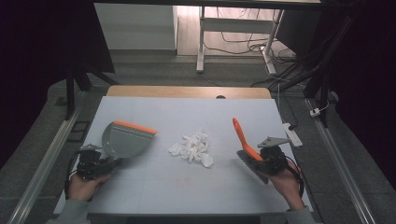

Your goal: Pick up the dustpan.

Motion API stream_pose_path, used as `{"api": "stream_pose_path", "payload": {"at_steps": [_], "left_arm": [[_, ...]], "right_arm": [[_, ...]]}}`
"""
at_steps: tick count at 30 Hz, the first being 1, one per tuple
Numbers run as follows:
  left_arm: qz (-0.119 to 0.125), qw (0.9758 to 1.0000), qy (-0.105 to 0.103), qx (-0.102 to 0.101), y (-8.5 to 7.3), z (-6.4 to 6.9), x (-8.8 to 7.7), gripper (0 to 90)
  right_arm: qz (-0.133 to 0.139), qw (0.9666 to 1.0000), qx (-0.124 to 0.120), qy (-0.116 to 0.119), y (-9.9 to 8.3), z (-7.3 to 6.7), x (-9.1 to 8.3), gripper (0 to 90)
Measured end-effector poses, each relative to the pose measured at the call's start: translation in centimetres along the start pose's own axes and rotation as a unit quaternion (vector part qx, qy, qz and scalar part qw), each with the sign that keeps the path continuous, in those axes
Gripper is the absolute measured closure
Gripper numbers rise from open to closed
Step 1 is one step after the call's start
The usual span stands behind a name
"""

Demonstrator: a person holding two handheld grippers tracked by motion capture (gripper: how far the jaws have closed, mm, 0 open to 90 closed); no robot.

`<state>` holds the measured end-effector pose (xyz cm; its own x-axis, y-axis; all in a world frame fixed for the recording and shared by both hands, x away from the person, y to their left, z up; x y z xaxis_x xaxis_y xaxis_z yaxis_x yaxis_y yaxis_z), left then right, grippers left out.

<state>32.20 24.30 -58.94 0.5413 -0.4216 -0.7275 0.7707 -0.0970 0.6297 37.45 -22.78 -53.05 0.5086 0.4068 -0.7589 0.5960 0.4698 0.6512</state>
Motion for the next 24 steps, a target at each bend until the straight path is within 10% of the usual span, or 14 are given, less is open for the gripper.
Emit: {"api": "stream_pose_path", "payload": {"at_steps": [24], "left_arm": [[0.055, 0.9966, -0.025, 0.056, 1.3, 0.8, -2.0, 61.6]], "right_arm": [[0.003, 1.0000, 0.004, -0.005, 0.0, 0.4, -0.1, 70.4]]}}
Point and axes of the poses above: each handheld gripper's, and its own axes: x roughly forward along the jaws, y roughly out of its top, z roughly to its right, the point moved 10 cm from there along x, roughly forward along the jaws, and after that the axes turned 4 degrees about x, right-handed, at the moved point
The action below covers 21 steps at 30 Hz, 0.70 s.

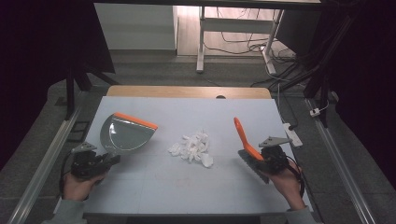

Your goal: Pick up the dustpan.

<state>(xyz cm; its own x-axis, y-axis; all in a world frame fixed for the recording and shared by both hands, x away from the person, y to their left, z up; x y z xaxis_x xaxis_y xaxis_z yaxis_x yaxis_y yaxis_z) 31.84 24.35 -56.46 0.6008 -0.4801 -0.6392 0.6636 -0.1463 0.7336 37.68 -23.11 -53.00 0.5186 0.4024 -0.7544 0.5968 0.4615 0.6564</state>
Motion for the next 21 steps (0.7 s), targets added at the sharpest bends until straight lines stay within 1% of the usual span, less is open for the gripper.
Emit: {"api": "stream_pose_path", "payload": {"at_steps": [9, 14, 17, 21], "left_arm": [[0.011, 0.9995, -0.015, 0.027, 0.5, 0.9, -0.5, 61.6], [0.015, 0.9986, -0.033, 0.039, 0.8, 1.6, -0.6, 61.6], [0.012, 0.9981, -0.040, 0.046, 0.8, 1.9, -0.6, 61.6], [0.002, 0.9972, -0.052, 0.055, 0.6, 2.4, -0.5, 61.5]], "right_arm": [[0.003, 1.0000, 0.000, -0.001, 0.1, 0.0, -0.1, 70.4], [0.006, 1.0000, 0.000, -0.002, 0.2, 0.0, -0.1, 70.4], [0.009, 1.0000, -0.001, -0.002, 0.3, -0.1, -0.1, 70.4], [0.010, 0.9999, -0.001, -0.002, 0.4, -0.1, -0.2, 70.4]]}}
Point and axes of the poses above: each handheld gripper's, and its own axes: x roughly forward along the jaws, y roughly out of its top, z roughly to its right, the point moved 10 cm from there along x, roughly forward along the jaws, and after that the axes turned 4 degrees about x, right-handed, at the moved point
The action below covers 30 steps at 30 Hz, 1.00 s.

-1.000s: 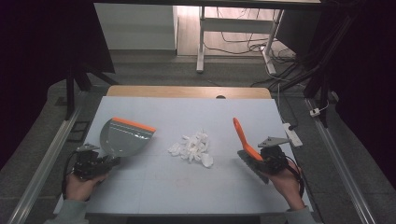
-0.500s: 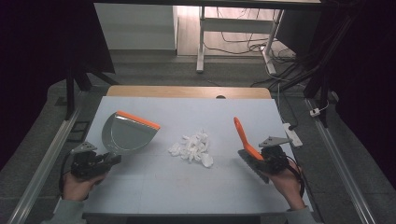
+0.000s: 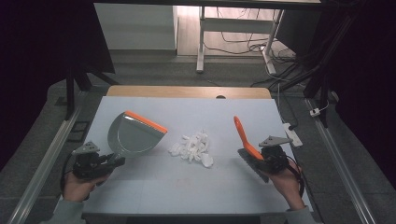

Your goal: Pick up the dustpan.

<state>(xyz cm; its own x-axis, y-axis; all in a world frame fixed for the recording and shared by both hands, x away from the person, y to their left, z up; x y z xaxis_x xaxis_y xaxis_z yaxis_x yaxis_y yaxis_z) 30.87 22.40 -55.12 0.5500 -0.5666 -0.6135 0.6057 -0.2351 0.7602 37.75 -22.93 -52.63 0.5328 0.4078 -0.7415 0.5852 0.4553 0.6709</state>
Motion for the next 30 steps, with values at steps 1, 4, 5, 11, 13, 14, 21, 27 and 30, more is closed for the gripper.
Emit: {"api": "stream_pose_path", "payload": {"at_steps": [1, 4, 5, 11, 13, 14, 21, 27, 30], "left_arm": [[-0.003, 1.0000, -0.002, 0.003, 0.0, 0.1, 0.0, 61.6], [-0.008, 0.9998, -0.011, 0.012, -0.1, 0.5, 0.1, 61.6], [-0.010, 0.9997, -0.013, 0.016, -0.2, 0.6, 0.1, 61.6], [-0.011, 0.9990, -0.028, 0.034, -0.1, 1.4, 0.1, 61.6], [-0.012, 0.9986, -0.033, 0.041, 0.0, 1.6, 0.1, 61.5], [-0.013, 0.9983, -0.036, 0.045, -0.1, 1.7, 0.1, 61.6], [-0.025, 0.9958, -0.050, 0.072, -0.2, 2.5, 0.2, 61.6], [-0.031, 0.9926, -0.068, 0.095, -0.2, 3.0, -0.9, 61.6], [-0.035, 0.9912, -0.077, 0.102, -0.4, 3.1, -1.0, 61.6]], "right_arm": [[0.000, 1.0000, 0.000, 0.000, 0.0, 0.0, 0.0, 70.4], [0.000, 1.0000, 0.000, 0.000, 0.0, 0.0, 0.0, 70.4], [0.000, 1.0000, 0.000, 0.000, 0.0, 0.0, 0.0, 70.4], [0.003, 1.0000, 0.000, 0.000, 0.1, -0.1, 0.0, 70.4], [0.003, 1.0000, 0.000, 0.000, 0.1, -0.1, 0.0, 70.4], [0.004, 1.0000, -0.001, 0.001, 0.1, -0.1, 0.0, 70.4], [0.005, 1.0000, 0.000, -0.001, 0.2, -0.1, 0.0, 70.4], [0.011, 0.9999, -0.002, 0.007, 0.5, -0.5, 0.0, 70.4], [0.010, 0.9999, -0.002, 0.009, 0.5, -0.6, 0.0, 70.4]]}}
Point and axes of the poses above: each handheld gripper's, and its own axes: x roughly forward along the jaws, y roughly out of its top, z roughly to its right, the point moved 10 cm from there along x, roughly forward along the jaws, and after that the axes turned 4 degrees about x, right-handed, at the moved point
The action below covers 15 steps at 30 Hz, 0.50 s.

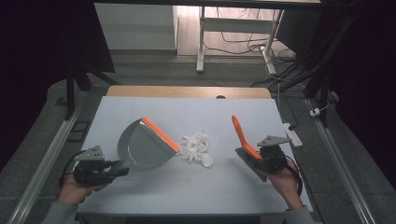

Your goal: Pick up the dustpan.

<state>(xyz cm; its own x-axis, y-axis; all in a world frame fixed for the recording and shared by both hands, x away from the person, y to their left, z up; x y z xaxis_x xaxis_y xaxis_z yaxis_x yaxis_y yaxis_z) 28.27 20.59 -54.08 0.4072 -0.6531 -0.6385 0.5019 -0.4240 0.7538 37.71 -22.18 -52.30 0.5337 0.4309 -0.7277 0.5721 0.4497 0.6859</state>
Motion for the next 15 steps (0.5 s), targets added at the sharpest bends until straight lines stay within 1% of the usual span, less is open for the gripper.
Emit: {"api": "stream_pose_path", "payload": {"at_steps": [8, 9, 13, 15], "left_arm": [[-0.020, 0.9996, -0.014, 0.012, -0.5, 0.5, 0.3, 61.6], [-0.024, 0.9994, -0.017, 0.017, -0.5, 0.5, 0.3, 61.6], [-0.033, 0.9988, -0.028, 0.025, -0.7, 0.9, 0.5, 61.6], [-0.038, 0.9984, -0.030, 0.028, -0.8, 1.1, 0.5, 61.6]], "right_arm": [[0.001, 1.0000, 0.000, 0.000, 0.1, -0.1, 0.1, 70.4], [0.001, 1.0000, 0.000, 0.000, 0.1, -0.1, 0.1, 70.4], [0.001, 1.0000, -0.003, 0.000, 0.1, -0.1, 0.2, 70.4], [0.001, 1.0000, -0.003, 0.000, 0.1, -0.1, 0.3, 70.4]]}}
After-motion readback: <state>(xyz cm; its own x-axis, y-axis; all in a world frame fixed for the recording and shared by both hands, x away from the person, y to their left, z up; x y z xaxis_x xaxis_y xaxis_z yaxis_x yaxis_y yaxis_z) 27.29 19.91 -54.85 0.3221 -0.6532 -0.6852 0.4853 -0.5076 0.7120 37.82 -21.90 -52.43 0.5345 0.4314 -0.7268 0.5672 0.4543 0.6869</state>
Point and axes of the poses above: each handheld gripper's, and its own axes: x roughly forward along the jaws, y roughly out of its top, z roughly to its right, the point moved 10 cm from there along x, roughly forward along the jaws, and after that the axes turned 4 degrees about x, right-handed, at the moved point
